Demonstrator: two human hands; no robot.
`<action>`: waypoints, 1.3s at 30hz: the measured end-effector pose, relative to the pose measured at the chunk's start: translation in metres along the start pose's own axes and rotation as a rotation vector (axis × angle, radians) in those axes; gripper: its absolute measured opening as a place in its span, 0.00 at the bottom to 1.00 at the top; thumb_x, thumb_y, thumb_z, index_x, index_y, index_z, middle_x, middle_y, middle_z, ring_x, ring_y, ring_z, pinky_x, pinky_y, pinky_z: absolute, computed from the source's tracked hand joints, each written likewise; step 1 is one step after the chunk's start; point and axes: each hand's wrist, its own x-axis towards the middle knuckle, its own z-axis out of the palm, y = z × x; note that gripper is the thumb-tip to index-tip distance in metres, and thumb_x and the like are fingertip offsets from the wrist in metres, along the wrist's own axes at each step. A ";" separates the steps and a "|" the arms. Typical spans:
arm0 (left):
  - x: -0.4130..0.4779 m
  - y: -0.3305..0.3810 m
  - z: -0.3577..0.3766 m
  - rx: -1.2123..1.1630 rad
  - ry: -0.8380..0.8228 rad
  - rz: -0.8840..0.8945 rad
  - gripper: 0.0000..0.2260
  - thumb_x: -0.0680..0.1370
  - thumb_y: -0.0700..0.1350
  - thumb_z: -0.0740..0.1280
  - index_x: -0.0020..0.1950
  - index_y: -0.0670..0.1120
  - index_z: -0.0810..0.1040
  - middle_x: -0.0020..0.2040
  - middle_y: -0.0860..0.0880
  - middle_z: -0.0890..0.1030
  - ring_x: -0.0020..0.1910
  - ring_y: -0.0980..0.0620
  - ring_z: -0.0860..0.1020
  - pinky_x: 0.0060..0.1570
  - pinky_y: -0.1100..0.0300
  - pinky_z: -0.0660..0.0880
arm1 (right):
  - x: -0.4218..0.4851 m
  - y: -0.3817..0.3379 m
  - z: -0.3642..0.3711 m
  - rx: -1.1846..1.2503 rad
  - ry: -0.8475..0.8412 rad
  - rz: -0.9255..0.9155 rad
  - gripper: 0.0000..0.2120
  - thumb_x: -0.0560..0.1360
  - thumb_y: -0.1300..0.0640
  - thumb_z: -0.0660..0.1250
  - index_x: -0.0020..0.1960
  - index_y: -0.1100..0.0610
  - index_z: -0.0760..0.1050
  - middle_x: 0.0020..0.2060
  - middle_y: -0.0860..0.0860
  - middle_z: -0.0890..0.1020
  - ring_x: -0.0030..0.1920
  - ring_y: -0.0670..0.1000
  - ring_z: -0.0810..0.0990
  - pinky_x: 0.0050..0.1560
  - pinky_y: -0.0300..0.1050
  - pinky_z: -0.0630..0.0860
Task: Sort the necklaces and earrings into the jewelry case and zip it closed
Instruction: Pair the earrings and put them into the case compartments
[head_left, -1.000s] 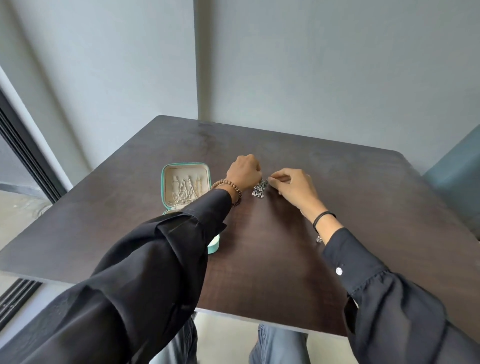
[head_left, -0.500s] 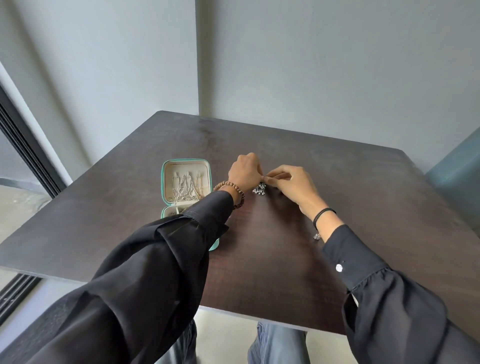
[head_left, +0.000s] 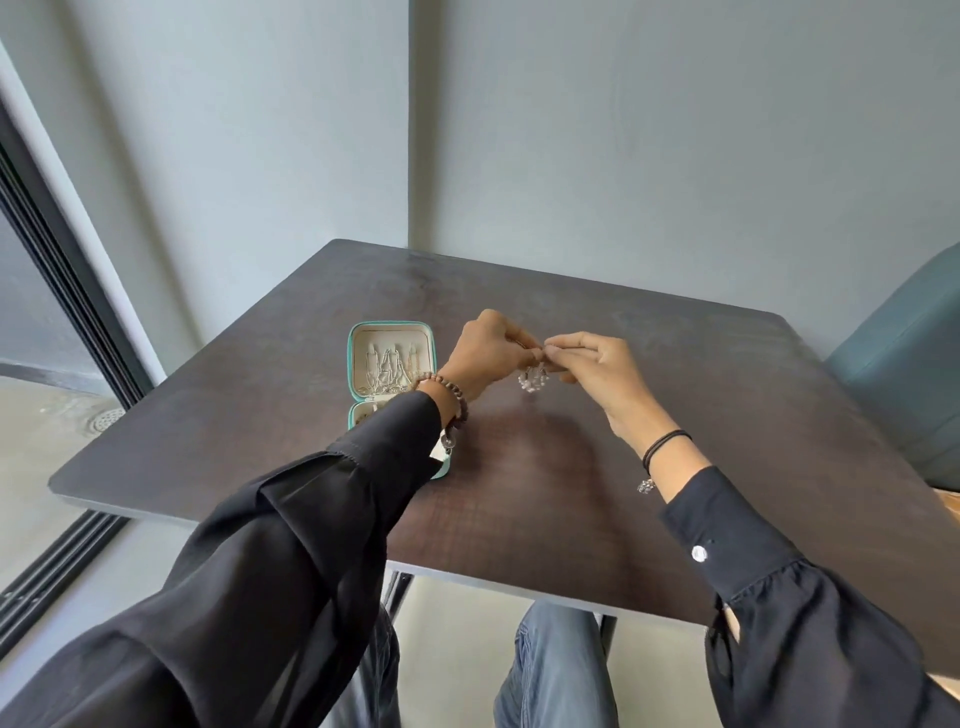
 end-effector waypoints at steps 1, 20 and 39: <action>-0.006 0.003 -0.004 -0.087 -0.029 -0.006 0.06 0.75 0.43 0.76 0.50 0.43 0.87 0.43 0.45 0.87 0.45 0.52 0.85 0.40 0.64 0.77 | -0.004 -0.005 -0.002 0.020 -0.007 -0.004 0.05 0.78 0.60 0.72 0.53 0.57 0.84 0.45 0.52 0.88 0.46 0.47 0.86 0.46 0.38 0.78; -0.064 0.046 -0.070 -0.750 -0.184 -0.160 0.21 0.84 0.51 0.58 0.63 0.37 0.82 0.60 0.40 0.84 0.56 0.47 0.82 0.64 0.53 0.75 | -0.059 -0.092 -0.008 0.375 -0.168 0.071 0.27 0.82 0.39 0.61 0.60 0.62 0.82 0.54 0.57 0.87 0.57 0.52 0.86 0.64 0.48 0.77; -0.099 0.012 -0.113 -0.454 0.016 0.079 0.12 0.77 0.39 0.74 0.59 0.37 0.83 0.53 0.35 0.85 0.48 0.49 0.84 0.55 0.58 0.80 | -0.072 -0.095 0.055 0.195 -0.166 -0.128 0.11 0.76 0.66 0.73 0.58 0.65 0.81 0.51 0.61 0.87 0.53 0.58 0.87 0.53 0.47 0.84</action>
